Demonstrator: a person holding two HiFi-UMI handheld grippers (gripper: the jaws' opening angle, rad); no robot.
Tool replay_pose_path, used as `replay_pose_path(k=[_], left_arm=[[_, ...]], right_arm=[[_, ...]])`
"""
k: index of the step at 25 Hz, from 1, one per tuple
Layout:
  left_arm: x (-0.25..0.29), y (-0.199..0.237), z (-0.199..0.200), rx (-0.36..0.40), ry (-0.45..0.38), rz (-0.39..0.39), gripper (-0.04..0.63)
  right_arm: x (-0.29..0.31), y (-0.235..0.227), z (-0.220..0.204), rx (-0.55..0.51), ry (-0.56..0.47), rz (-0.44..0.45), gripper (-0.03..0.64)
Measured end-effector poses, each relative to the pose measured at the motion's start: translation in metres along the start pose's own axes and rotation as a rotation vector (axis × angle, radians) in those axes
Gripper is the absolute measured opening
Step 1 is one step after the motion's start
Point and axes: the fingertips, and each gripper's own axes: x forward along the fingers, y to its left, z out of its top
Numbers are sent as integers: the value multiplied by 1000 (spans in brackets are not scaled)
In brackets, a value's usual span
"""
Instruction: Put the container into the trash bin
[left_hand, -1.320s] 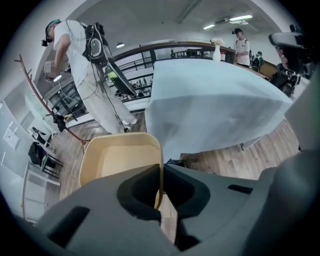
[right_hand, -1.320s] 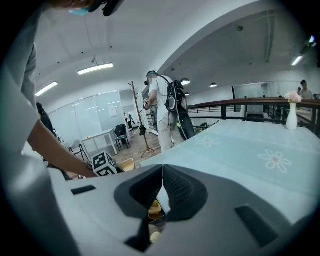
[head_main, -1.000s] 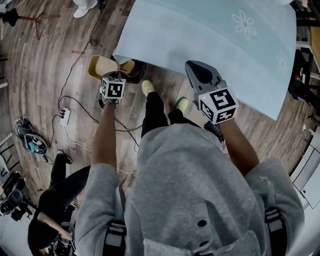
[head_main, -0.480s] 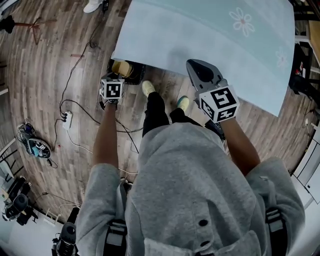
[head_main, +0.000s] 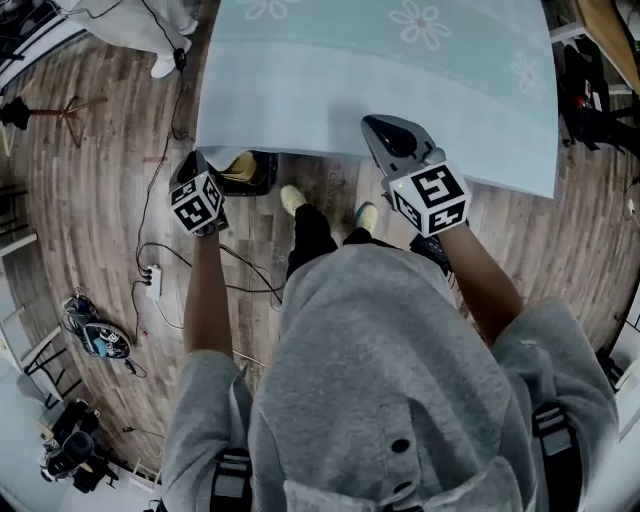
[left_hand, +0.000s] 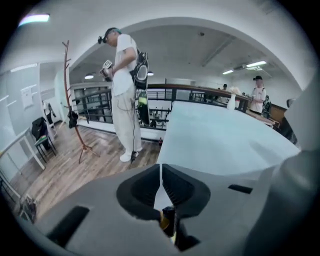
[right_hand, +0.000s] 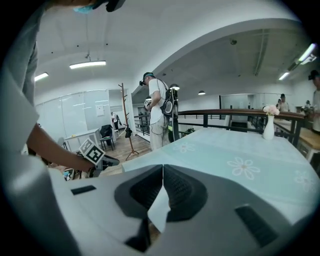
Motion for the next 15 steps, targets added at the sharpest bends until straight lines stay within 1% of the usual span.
replay_pose_path(k=[2,4,9,12,15], left_arm=[[-9,-22,30,88,-66,-2,23],[-15,-53,57,163,-125,-35,20],[-30,-146,105,251,-241,-179,20],[-41,-218,122,320,-290,-267,20],[-54,-292,134,362,-329,-370,20]], right_arm=[[-20,-15,-2,5,-22,-29,26],[-41,-30,-4,13,-43,-66,26],[-97,-66,-16,60,-103,-193,26],[-139,-93,-28,90,-129,-268,26],[-181,-116,-42,112,-147,-338,26]])
